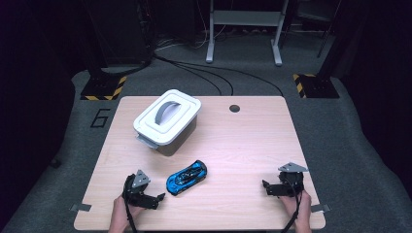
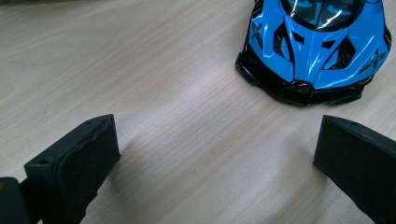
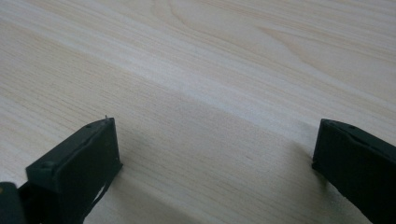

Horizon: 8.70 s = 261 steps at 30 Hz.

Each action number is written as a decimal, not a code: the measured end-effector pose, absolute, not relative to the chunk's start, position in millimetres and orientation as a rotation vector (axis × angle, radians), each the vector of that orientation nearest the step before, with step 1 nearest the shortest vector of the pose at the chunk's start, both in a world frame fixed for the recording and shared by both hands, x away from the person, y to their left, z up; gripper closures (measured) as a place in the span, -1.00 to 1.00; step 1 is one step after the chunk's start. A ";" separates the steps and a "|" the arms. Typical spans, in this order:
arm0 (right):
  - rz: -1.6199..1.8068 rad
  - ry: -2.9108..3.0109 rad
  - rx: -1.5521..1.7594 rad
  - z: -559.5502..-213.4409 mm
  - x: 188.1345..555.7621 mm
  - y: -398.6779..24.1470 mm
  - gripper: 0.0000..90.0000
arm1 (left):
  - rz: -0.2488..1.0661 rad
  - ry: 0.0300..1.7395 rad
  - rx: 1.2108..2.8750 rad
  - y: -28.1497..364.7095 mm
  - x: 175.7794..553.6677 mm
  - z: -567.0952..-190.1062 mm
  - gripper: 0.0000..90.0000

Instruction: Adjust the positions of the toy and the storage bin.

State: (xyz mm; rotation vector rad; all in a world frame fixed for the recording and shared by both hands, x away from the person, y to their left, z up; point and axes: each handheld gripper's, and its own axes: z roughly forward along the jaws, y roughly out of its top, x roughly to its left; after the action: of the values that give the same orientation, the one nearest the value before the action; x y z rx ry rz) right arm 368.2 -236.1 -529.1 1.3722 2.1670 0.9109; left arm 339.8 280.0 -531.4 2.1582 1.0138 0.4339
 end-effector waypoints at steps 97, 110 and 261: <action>0.908 2.166 1.369 -529.0 367.6 -236.0 -1.00 | 0.236 0.838 2.371 128.4 424.8 -508.1 -0.50; 0.908 2.167 1.369 -529.1 367.7 -236.2 -1.00 | 0.272 0.837 2.370 128.9 422.1 -509.9 -0.48; 0.908 2.160 1.371 -529.2 368.1 -236.2 -0.99 | 0.455 1.305 2.236 297.0 430.5 -506.6 -0.45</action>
State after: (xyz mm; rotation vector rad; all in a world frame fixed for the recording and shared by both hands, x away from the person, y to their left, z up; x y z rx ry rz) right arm 368.1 -236.2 -529.2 1.3711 2.1599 0.9081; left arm 430.5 297.0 -506.6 2.2360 1.3051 0.4552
